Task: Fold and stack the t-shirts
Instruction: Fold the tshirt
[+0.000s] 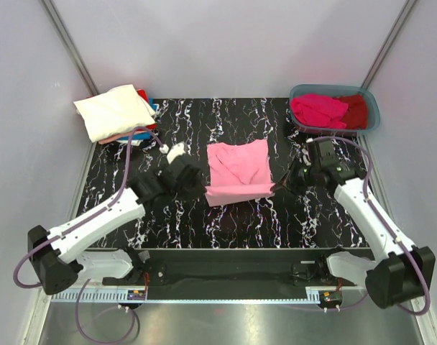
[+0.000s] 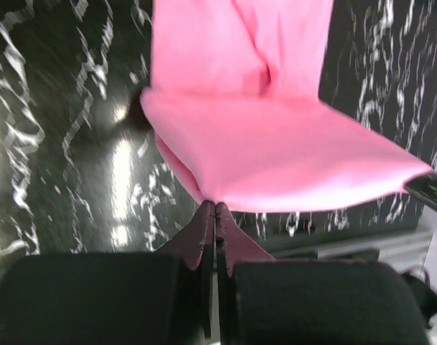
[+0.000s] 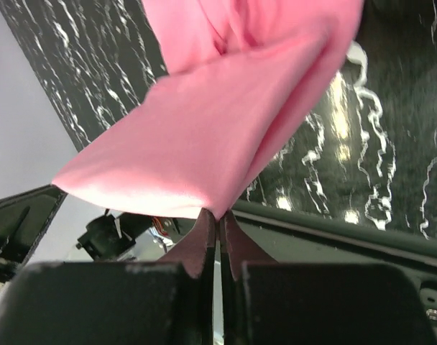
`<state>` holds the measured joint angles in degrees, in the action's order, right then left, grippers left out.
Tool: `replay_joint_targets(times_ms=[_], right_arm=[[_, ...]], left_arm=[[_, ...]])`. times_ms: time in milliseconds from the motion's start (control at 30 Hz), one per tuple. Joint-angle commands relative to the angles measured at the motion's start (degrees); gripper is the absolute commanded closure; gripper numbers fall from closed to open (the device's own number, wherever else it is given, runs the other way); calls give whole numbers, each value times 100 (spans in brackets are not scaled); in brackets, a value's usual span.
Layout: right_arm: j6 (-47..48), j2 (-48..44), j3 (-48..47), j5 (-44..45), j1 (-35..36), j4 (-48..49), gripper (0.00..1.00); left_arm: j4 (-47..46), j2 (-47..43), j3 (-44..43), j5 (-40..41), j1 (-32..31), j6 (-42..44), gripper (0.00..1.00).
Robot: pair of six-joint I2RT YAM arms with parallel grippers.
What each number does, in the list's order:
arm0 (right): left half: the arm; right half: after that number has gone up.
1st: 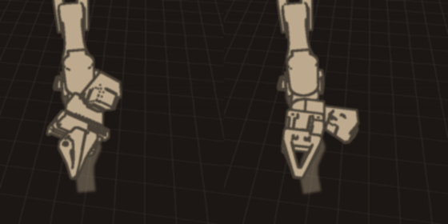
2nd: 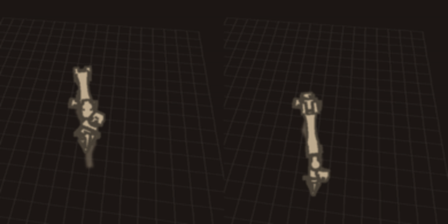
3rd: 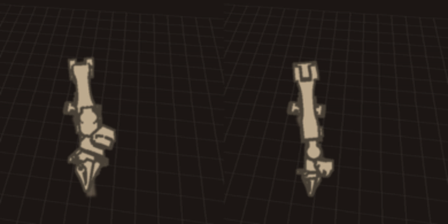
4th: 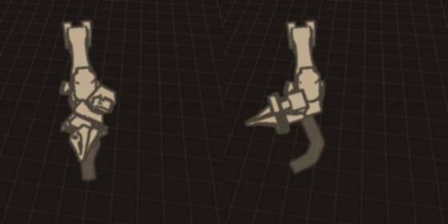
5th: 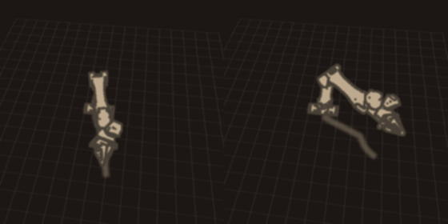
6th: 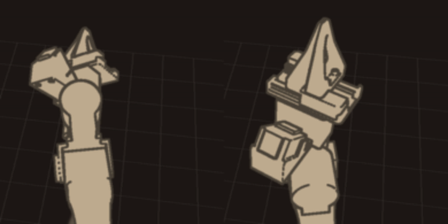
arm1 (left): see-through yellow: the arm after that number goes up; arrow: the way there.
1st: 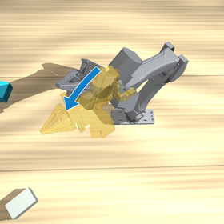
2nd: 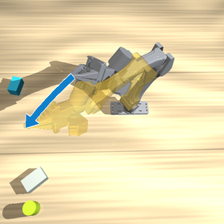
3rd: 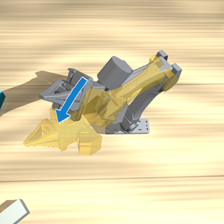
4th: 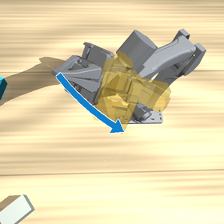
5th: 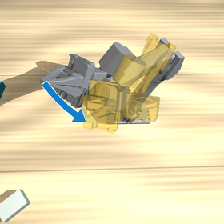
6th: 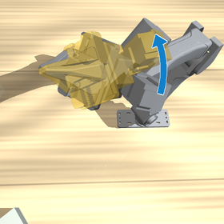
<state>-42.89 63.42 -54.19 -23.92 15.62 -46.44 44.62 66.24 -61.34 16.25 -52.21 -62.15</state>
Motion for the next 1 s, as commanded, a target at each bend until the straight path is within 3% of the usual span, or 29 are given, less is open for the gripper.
replay_joint_targets(times_ms=[0, 433, 567, 700, 733, 767, 833, 867, 900, 967], right_arm=[[264, 433, -723, 449, -23, -85, 100], [536, 2541, -2419, 494, -366, 73, 100], [545, 3526, -3594, 468, -638, 12, 100], [449, 5080, -5141, 117, -858, 12, 100], [475, 5980, -5658, -58, -885, -58, 93], [527, 6494, -6916, -295, -911, -146, 70], [729, 8071, -8582, -928, -946, -1013, 19], [756, 8516, -10200, -956, -964, -1408, 15], [808, 8860, -10825, -1096, -973, -1925, 14], [896, 8996, -11061, -1167, -955, -2036, 12]], left_arm=[[-6, 318, -492, -315, 551, 730, 100], [-375, 2085, -1914, -1590, 1950, 1802, 100], [-331, 3016, -2767, -2002, 2407, 2259, 100], [-112, 4720, -4049, -2354, 3004, 2506, 100], [-42, 5062, -4661, -2424, 3101, 2541, 100], [20, 5744, -4998, -2642, 3198, 2567, 89], [239, 6407, -6076, -2898, 3436, 2585, 47], [249, 6906, -6396, -3117, 3489, 2646, 33], [353, 7103, -6712, -3084, 3550, 2681, 28], [644, 7193, -7094, -3031, 3603, 2603, 23]])
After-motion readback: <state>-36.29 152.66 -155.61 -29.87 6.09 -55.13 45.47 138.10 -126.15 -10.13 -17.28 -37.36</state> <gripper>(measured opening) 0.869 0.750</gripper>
